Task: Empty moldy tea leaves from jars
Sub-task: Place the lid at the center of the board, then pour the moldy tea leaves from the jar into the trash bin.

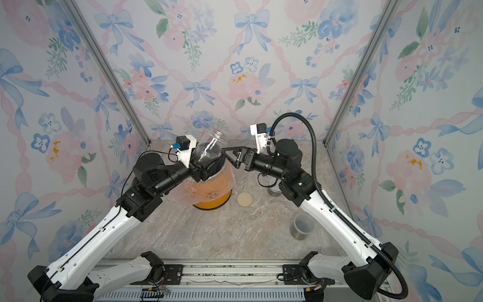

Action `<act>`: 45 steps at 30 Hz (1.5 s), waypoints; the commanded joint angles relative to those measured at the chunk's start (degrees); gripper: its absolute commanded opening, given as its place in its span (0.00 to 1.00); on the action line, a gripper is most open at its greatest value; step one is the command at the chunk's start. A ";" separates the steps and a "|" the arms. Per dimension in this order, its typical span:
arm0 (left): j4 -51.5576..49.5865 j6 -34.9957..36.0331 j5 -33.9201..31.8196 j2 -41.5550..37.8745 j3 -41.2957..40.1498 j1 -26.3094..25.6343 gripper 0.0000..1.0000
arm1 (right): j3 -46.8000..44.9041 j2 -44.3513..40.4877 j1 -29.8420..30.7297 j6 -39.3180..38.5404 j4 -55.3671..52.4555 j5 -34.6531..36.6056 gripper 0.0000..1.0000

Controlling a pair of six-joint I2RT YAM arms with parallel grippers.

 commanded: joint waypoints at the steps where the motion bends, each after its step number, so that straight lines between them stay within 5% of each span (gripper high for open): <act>1: 7.35 -1.04 0.61 0.36 2.75 -0.26 0.22 | 4.46 2.51 0.45 2.22 2.47 -0.19 0.97; 18: 11.51 -2.01 1.89 5.25 4.96 -3.20 0.22 | 13.69 10.98 1.08 1.79 2.50 1.87 0.99; 26: 10.16 -1.81 3.23 6.92 7.22 -3.20 0.22 | 14.42 12.28 2.06 2.46 3.52 1.91 0.88; 31: 10.10 -1.93 3.79 7.06 8.22 -3.20 0.22 | 12.41 10.40 1.93 2.36 3.51 3.10 0.76; 37: 12.46 -2.05 3.58 7.24 6.03 -3.29 0.26 | 11.42 9.49 1.50 2.19 2.83 3.89 0.48; 42: 15.44 -0.68 2.73 6.82 3.60 -3.29 0.42 | 13.94 11.78 1.55 2.84 2.15 2.62 0.19; 45: 17.45 1.47 1.33 5.87 1.59 -3.36 0.66 | 15.16 12.40 1.51 2.83 1.51 2.53 0.10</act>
